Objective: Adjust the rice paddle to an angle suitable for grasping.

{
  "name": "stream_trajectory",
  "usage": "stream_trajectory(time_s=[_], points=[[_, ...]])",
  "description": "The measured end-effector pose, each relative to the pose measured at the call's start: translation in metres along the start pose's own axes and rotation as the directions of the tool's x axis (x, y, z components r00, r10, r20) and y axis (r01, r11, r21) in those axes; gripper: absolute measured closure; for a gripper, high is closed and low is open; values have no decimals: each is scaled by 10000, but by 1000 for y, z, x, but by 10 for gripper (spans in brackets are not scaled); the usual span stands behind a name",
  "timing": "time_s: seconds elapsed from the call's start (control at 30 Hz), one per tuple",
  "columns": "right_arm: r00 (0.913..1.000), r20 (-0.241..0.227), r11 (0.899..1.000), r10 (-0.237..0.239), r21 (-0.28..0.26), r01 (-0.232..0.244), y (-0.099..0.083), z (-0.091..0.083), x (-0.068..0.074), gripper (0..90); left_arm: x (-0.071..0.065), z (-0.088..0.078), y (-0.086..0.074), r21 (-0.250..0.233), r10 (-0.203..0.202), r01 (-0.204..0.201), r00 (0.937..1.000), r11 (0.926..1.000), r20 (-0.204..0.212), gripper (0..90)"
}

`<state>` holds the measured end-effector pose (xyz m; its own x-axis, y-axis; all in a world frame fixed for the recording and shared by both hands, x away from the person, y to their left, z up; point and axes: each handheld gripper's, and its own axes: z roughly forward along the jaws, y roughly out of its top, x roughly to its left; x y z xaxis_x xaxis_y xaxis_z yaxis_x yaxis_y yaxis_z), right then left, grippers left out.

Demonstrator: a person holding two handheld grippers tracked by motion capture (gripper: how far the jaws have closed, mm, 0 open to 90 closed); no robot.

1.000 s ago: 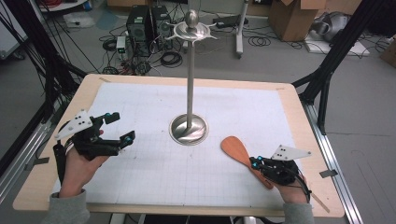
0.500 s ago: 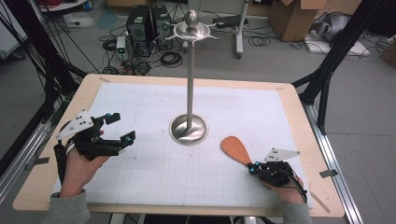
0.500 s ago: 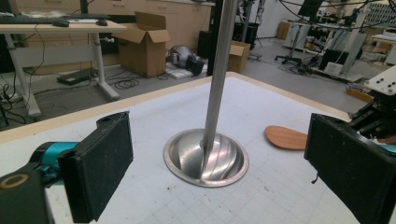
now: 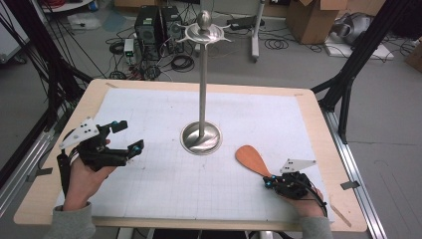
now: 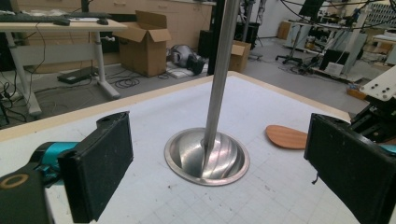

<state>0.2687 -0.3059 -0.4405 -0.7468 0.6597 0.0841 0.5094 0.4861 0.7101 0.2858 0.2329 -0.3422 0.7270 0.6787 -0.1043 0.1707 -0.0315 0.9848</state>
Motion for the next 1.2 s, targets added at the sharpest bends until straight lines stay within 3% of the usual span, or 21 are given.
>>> stream_trajectory(time_s=[0.2, 0.43, 0.57, 0.67, 0.8, 0.93, 1.03, 1.2], points=[[9986, 414, 9994, 333, -126, -328, -4, -3, -7, 900, 0, -1, -1, 15, 1, -1, 10000, 10000, -21, 83], [9911, 1088, 9969, 763, -278, -737, -5, -4, -15, 900, 1, -1, -2, 96, -27, 27, 10000, 9999, -15, 83], [9917, 1059, 9972, 724, -282, -697, -3, -5, -13, 900, 3, -2, -3, 51, -74, 74, 10000, 10000, -46, 83], [9927, 959, 9959, 735, -598, -680, 2, -8, -11, 900, 3, -3, -3, 34, -141, 141, 9999, 9999, -48, 83], [9907, 1102, 9892, 799, -1314, -651, 22, -12, -10, 900, 4, -4, -5, 52, -180, 180, 9998, 9998, -80, 83], [9907, 1118, 9878, 777, -1431, -613, 33, -8, -12, 900, 4, -3, -5, 113, -163, 164, 9998, 9998, -89, 83], [9918, 1032, 9848, 759, -1639, -583, 42, 0, -22, 900, 3, -2, -6, 166, -158, 159, 9998, 9997, -88, 83], [9898, 1058, 9851, 953, -1529, -785, 43, 13, -36, 900, 3, -3, -8, 230, -157, 159, 9998, 9996, -98, 83]])
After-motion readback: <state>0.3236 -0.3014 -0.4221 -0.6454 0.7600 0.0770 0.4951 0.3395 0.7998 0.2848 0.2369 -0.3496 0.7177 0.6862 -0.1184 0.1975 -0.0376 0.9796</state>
